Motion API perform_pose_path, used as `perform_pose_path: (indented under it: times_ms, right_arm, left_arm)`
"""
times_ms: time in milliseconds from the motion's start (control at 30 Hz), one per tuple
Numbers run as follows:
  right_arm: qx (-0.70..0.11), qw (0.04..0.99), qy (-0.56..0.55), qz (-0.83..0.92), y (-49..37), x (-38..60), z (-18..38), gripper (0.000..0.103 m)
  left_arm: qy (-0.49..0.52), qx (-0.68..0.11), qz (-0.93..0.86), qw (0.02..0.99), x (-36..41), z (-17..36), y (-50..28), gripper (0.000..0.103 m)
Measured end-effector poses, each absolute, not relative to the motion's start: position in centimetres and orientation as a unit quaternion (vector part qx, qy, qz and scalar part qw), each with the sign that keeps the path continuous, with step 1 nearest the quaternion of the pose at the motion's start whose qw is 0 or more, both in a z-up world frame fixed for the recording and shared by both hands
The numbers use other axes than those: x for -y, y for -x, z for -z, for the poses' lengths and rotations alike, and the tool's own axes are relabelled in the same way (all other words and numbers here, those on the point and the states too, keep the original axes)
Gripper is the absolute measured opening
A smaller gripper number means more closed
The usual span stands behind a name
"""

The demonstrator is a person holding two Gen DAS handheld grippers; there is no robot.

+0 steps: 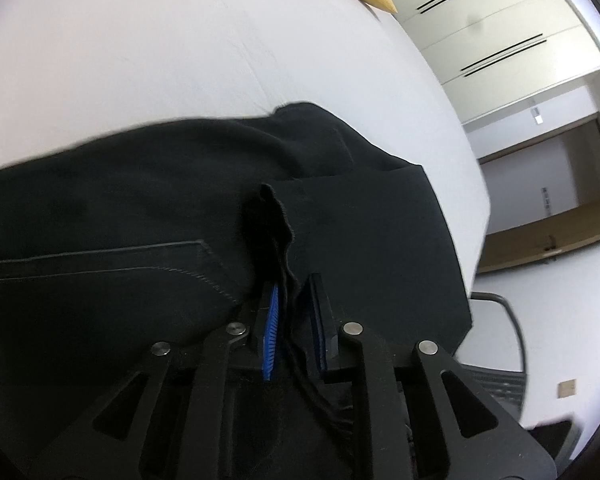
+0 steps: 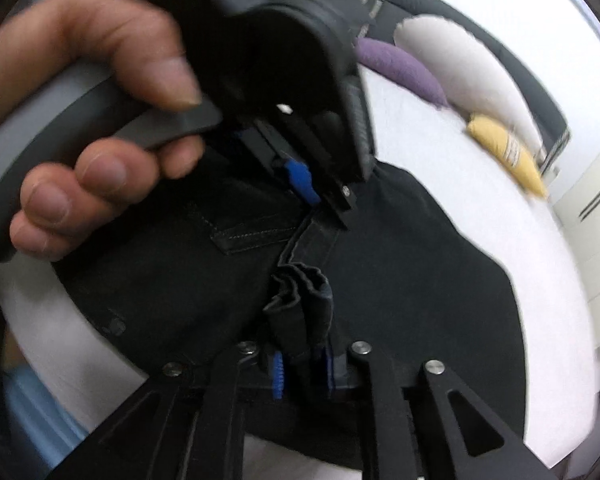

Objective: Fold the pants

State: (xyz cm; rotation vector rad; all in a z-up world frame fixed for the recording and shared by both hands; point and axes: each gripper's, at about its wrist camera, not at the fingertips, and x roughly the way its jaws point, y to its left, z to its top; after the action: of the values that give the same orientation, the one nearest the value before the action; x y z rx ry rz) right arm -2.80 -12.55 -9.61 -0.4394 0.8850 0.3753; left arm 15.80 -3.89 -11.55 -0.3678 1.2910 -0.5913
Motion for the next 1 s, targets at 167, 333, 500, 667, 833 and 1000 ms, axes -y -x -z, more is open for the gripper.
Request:
perform_pose_path:
  times_ms: [167, 333, 500, 667, 833, 1000]
  right_arm:
    - [-0.436, 0.858, 0.08, -0.259, 3.2, 17.4, 6.0, 0.061]
    - [-0.435, 0.85, -0.133, -0.266, -2.9, 29.3, 2.9, 0.061]
    - [-0.449, 0.769, -0.331, -0.311, -11.6, 37.6, 6.8, 0.061]
    - [-0.533, 0.704, -0.377, -0.28, -16.0, 38.6, 14.4, 0.052]
    - [-0.531, 0.712, -0.36, -0.285, -13.4, 39.4, 14.0, 0.039]
    - [-0.541, 0.709, -0.341, -0.297, -7.5, 39.8, 13.6, 0.047]
  left_arm:
    - [0.136, -0.569, 0.217, 0.781, 3.1, 9.0, -15.3, 0.014]
    - [0.135, -0.534, 0.275, 0.788, 5.7, 6.5, -13.4, 0.014]
    - [0.104, -0.544, 0.337, 0.762, 9.7, 8.4, -11.4, 0.014]
    - [0.123, -0.56, 0.33, 0.75, 9.3, 11.3, -11.3, 0.014]
    - [0.115, -0.555, 0.324, 0.758, 9.1, 11.2, -11.2, 0.014]
    - [0.11, -0.551, 0.32, 0.763, 9.0, 10.8, -10.6, 0.014]
